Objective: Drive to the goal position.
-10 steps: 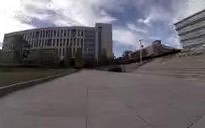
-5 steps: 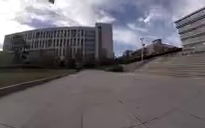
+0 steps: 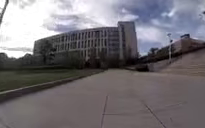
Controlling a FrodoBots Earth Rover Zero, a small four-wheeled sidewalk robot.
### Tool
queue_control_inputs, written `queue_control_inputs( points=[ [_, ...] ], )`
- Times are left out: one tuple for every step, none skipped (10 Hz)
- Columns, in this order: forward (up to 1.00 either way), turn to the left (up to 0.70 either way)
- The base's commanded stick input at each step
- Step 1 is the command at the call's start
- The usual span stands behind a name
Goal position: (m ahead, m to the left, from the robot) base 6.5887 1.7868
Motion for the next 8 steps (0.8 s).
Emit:
queue_control_inputs(
  points=[
    [0.7, 0.24],
    [0.7, 0.1],
    [0.7, -0.06],
    [0.7, -0.27],
    [0.7, -0.35],
    [0.7, -0.35],
    [0.7, -0.35],
    [0.7, -0.35]
  ],
)
